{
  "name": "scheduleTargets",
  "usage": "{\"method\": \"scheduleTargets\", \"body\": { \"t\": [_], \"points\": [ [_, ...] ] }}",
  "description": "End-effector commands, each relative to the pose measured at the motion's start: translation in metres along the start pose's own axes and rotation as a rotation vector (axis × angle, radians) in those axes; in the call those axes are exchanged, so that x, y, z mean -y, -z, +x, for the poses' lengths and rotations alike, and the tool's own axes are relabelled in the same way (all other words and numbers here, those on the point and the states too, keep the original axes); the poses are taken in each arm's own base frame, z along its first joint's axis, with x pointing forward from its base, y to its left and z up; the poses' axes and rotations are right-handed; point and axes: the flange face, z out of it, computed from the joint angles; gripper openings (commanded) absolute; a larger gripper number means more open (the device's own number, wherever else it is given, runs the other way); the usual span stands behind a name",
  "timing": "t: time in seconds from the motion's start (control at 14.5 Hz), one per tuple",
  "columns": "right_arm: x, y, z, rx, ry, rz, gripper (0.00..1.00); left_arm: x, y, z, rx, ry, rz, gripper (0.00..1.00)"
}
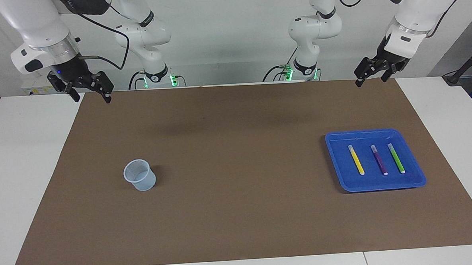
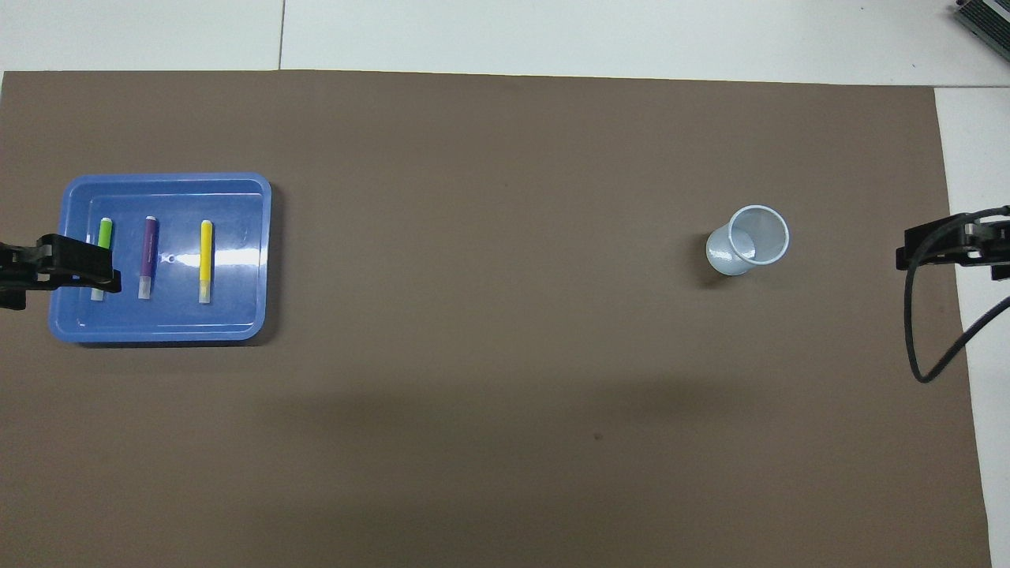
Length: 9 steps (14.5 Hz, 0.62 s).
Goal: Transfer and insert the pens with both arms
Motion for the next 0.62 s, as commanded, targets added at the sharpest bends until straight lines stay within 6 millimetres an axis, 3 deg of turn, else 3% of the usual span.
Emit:
{"method": "scheduleTargets", "body": {
  "t": [0.0, 0.55],
  "points": [
    [0.0011, 0.001, 0.0002, -0.014, -0.022, 0.014, 1.0, 0.0009, 0.0013, -0.0067, -0.013, 0.007, 0.007, 1.0],
    [-0.0047, -0.0009, -0.0064, 0.037, -0.032, 0.016, 1.0, 0.0054, 0.0004, -0.006, -0.014, 0.007, 0.005, 1.0]
  ]
}}
